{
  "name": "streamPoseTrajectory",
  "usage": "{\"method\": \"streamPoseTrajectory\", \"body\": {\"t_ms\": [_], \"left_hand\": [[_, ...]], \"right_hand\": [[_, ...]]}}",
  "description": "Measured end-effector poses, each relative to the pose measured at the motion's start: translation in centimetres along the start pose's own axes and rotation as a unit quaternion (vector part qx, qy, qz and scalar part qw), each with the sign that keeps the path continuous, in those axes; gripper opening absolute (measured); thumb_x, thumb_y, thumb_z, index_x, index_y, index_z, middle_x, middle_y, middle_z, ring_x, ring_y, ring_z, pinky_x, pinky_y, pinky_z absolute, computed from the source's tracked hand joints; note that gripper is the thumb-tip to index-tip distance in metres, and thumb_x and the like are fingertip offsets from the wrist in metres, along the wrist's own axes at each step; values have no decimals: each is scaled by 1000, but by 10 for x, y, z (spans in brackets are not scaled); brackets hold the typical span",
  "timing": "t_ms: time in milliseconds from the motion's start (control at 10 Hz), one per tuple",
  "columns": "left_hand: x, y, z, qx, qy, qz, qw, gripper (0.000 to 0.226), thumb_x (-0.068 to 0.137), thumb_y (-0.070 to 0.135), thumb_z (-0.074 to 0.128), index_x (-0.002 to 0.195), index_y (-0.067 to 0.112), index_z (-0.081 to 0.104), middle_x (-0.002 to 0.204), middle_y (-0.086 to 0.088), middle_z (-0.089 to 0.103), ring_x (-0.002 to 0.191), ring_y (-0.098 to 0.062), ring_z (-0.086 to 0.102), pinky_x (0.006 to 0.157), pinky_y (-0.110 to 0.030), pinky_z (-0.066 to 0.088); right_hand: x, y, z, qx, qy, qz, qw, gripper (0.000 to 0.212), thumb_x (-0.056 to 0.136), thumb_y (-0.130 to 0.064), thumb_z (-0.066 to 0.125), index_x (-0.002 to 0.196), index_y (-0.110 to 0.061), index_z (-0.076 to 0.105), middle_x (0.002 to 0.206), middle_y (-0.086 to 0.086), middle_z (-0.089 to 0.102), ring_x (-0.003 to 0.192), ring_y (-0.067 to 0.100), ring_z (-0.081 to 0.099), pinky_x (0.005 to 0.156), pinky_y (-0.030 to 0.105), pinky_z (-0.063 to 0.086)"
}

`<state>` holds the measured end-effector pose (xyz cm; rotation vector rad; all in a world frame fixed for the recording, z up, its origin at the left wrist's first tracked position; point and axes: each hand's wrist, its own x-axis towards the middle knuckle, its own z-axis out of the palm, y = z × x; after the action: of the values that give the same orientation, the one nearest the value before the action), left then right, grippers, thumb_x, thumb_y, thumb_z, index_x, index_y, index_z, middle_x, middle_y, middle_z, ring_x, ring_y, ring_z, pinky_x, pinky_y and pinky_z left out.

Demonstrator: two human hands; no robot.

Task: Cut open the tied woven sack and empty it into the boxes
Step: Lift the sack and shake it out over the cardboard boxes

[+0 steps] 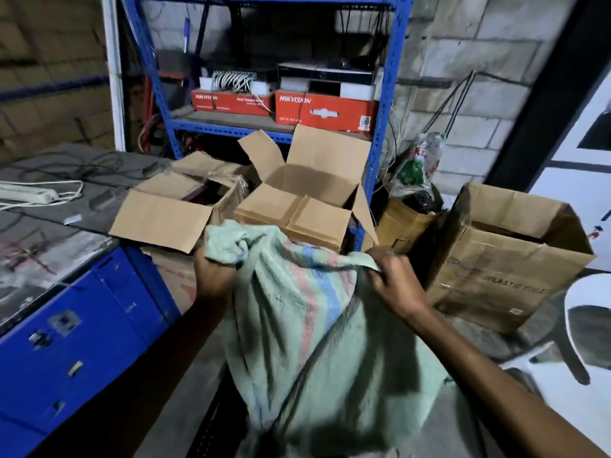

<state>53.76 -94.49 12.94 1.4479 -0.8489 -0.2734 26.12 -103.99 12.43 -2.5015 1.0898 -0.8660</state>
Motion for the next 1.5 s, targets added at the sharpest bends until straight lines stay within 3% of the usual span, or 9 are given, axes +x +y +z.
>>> {"method": "streamPoseTrajectory", "body": {"t_ms": [100,400,500,700,900,1100,1200,1400,1500], "left_hand": [[-22,11,-6,40,3,-33,999,36,88,-13,51,123,-16,50,110,-15,58,81,2,54,64,-1,44],[8,51,-10,58,-55,3,997,39,81,4,64,120,-1,60,119,-19,65,107,-25,62,87,-31,48],[8,68,-12,-16,1,35,999,43,78,27,64,118,11,64,118,-4,68,111,-22,62,95,-32,48],[19,109,-10,-2,-9,99,995,35,75,23,62,109,15,65,110,0,68,104,-16,61,89,-27,48],[39,123,-24,43,-14,118,992,44,74,23,60,116,9,62,116,-6,68,107,-19,62,90,-23,46],[49,137,-34,70,-61,149,984,37,83,5,60,119,7,63,120,-5,66,114,-19,61,100,-28,45],[52,139,-38,42,6,158,987,33,83,0,63,115,6,63,114,1,65,96,2,62,94,-16,48],[45,154,-43,5,-11,131,991,39,77,21,67,116,19,63,112,5,68,102,-3,64,98,-24,48],[19,149,-34,23,-221,19,975,69,60,33,84,123,28,56,114,12,69,103,0,64,97,-23,48]], "right_hand": [[21,-31,-25,6,43,-33,998,18,76,-6,47,88,-8,61,83,20,67,79,36,63,63,41,47],[79,-70,-50,-13,-35,-57,998,11,82,-6,53,83,1,62,81,17,67,77,31,61,62,38,43],[88,-84,-60,17,8,-57,998,13,82,-5,54,86,-3,66,84,14,69,76,24,58,63,33,43],[111,-102,-91,7,3,-87,996,15,82,-2,57,72,-12,61,65,-2,51,71,16,47,59,27,28],[122,-109,-103,-11,-5,-103,995,13,85,-5,58,90,4,66,87,19,69,78,24,60,70,38,49],[139,-135,-115,-69,-12,-162,984,13,83,-4,55,81,5,64,75,14,58,71,19,48,62,31,31],[148,-139,-111,-34,14,-149,988,14,83,-8,56,81,2,65,73,11,59,70,22,54,61,35,38],[153,-159,-105,26,18,-114,993,16,84,-6,52,78,2,64,73,14,62,68,22,54,57,31,37],[142,-174,-99,86,-74,-100,989,18,85,-5,52,71,-4,63,67,5,58,52,7,47,46,21,35]]}}
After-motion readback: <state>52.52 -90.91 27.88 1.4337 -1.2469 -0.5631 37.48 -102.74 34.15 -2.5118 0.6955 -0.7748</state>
